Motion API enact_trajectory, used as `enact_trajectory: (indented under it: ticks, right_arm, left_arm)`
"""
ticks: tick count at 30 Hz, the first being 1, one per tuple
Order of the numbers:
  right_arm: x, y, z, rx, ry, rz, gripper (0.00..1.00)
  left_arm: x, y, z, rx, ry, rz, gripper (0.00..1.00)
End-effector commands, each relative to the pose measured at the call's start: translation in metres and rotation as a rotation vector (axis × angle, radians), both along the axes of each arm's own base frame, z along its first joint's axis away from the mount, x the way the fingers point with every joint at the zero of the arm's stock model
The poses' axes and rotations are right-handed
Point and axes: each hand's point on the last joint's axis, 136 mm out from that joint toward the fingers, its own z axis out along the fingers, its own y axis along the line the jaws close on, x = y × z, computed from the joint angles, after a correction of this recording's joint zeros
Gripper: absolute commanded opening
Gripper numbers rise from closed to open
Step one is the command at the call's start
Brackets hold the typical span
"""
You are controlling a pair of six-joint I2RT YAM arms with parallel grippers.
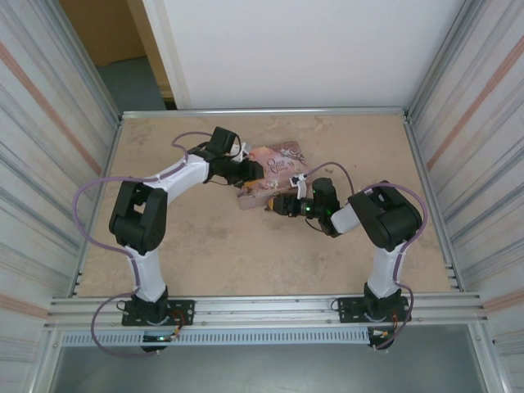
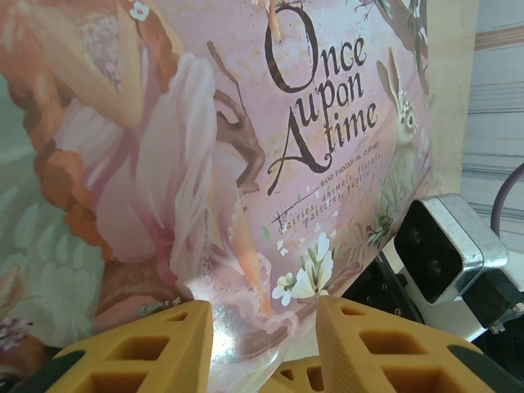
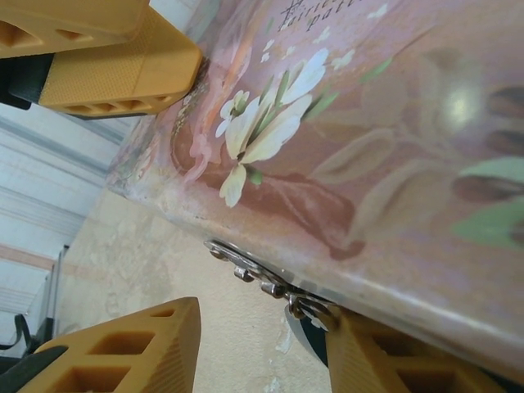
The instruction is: Unlock the padlock with the key
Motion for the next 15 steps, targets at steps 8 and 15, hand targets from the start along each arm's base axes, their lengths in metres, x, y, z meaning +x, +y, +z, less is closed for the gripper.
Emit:
enact_trajectory:
  ticks: [8,15]
  right_arm:
    - [-0.0072,0.0039,0.0044,-0.017,-0.032,0.055,0.27]
    - [-0.0064,0.0003,0.0001,-0.036,-0.018,0.041,0.17]
  left_arm:
    - [-0.0044,0.0038,-0.0138,0.028,0.022,0.004,0.38]
    - [-0.0043,0.0041,-0.0133,0.030,0.019,0.004,0.37]
